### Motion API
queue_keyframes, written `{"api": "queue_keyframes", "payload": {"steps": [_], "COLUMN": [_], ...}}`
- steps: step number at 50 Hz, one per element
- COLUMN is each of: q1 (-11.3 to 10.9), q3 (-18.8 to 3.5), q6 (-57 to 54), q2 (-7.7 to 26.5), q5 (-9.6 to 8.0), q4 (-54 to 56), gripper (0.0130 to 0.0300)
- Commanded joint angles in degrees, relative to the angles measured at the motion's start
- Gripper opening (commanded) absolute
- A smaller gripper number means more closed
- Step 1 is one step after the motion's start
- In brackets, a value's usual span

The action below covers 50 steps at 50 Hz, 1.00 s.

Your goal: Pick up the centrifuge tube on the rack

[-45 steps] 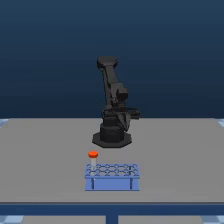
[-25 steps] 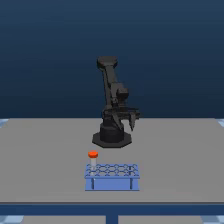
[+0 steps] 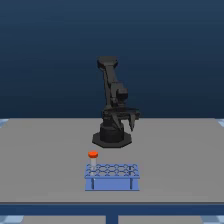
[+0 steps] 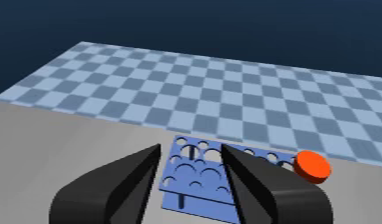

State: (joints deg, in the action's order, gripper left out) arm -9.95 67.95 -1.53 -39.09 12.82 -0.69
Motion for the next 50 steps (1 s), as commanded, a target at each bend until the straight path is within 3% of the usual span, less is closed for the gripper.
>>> {"api": "queue_keyframes", "payload": {"steps": [1,25,50], "q1": [0.73,4.93,12.53], "q3": [-0.13,-1.19,-3.86], "q6": [2.29,15.89,36.57], "q2": [0.20,1.96,6.15], "q5": [-0.07,-0.11,1.14], "q4": [-2.14,-16.82,-39.63], "gripper": [0.0300,0.0300,0.0300]}}
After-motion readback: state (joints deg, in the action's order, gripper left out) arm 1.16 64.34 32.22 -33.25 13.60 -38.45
